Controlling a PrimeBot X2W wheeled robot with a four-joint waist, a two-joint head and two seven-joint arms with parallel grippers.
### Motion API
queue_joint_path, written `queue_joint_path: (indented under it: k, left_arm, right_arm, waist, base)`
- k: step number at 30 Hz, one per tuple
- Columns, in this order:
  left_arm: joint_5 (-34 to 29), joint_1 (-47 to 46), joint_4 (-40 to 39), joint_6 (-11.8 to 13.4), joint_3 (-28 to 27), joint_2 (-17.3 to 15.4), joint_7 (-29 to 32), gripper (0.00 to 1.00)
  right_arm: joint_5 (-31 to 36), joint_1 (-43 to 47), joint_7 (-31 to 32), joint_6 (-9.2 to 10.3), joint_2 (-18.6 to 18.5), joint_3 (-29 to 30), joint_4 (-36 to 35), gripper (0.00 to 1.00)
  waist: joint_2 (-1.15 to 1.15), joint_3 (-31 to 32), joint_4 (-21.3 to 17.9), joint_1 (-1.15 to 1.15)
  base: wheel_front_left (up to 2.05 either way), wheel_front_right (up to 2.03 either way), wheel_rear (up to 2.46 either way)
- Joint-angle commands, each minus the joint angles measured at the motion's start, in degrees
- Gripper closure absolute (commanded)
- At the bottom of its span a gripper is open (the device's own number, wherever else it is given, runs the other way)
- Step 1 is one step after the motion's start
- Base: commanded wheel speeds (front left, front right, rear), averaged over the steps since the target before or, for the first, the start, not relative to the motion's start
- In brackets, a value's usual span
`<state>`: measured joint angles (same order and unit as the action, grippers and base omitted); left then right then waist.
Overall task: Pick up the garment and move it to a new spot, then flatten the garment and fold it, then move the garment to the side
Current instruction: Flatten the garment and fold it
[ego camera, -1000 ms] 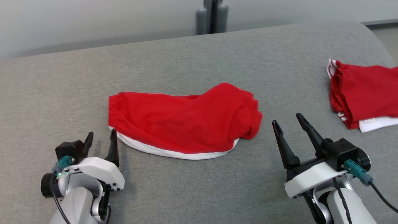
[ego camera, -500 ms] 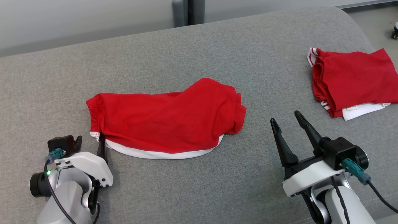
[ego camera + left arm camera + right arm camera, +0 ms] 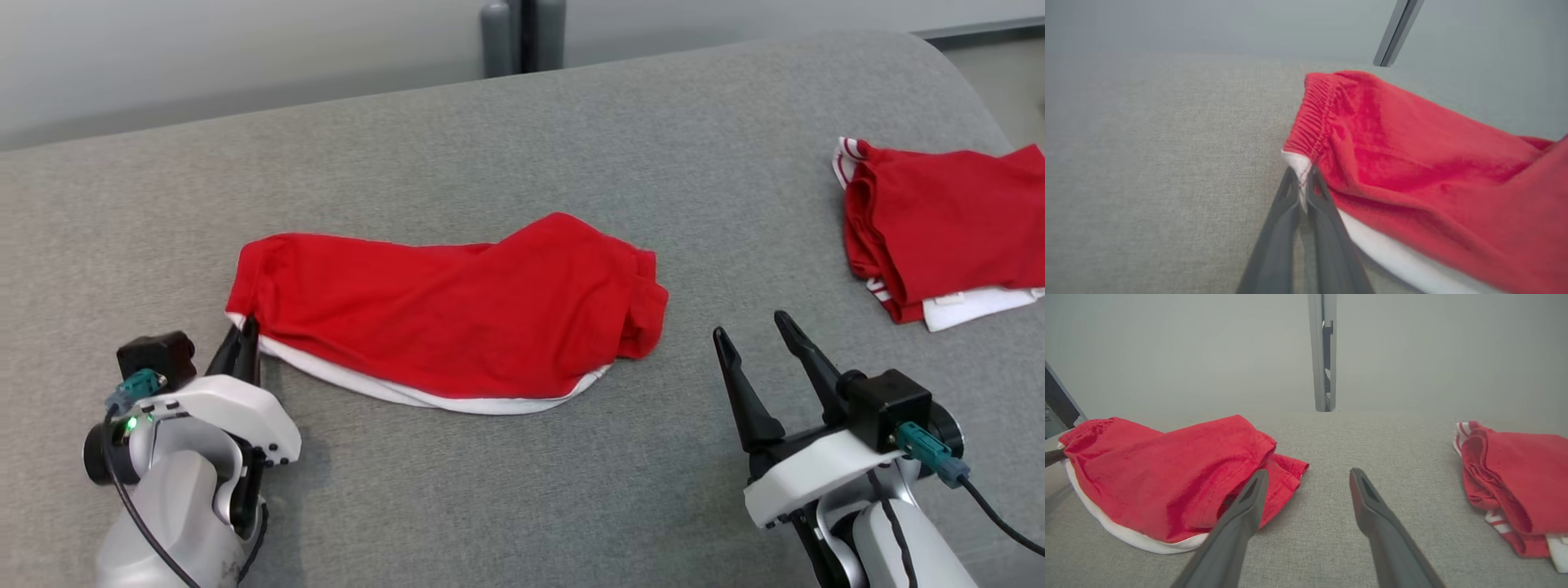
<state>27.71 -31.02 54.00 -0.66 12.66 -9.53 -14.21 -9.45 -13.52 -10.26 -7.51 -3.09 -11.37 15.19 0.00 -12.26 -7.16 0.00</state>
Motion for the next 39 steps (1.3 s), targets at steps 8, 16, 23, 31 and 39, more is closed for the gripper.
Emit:
queue_joint_path:
  k: [8,16,23,31,39]
  left_arm:
    - [-0.80,2.64,-7.81,0.07,-0.36,-0.10,-0.94,1.00]
    - [-1.58,5.05,-12.38,1.11,1.49,0.62,0.22,1.00]
    - [-1.59,6.49,-15.73,1.69,2.57,0.84,1.66,1.00]
    - [-1.16,7.89,-18.50,2.24,3.50,1.28,2.83,1.00]
    - [-1.09,8.38,-20.55,2.47,4.45,1.23,3.95,1.00]
  right_arm:
    - [-8.39,1.68,2.27,0.04,0.05,-3.41,5.19,0.00]
    - [-15.11,-1.28,3.56,0.04,0.00,-9.96,11.96,0.00]
    - [-15.69,-4.31,3.31,0.04,0.00,-12.60,18.68,0.00]
    - [-15.30,-7.31,1.49,0.04,0.02,-14.19,25.36,0.00]
    - [-16.48,-9.10,-0.01,0.04,0.03,-16.50,29.98,0.00]
  waist:
    - [0.00,2.42,5.61,0.00]
    - [0.00,2.82,8.88,0.00]
    - [0.00,2.94,10.26,0.00]
    - [0.00,2.98,11.06,0.00]
    - [0.00,2.69,12.04,0.00]
  base:
    - [0.00,0.00,0.00]
    - [0.00,0.00,0.00]
    - [0.00,0.00,0.00]
    - [0.00,0.00,0.00]
    - [0.00,0.00,0.00]
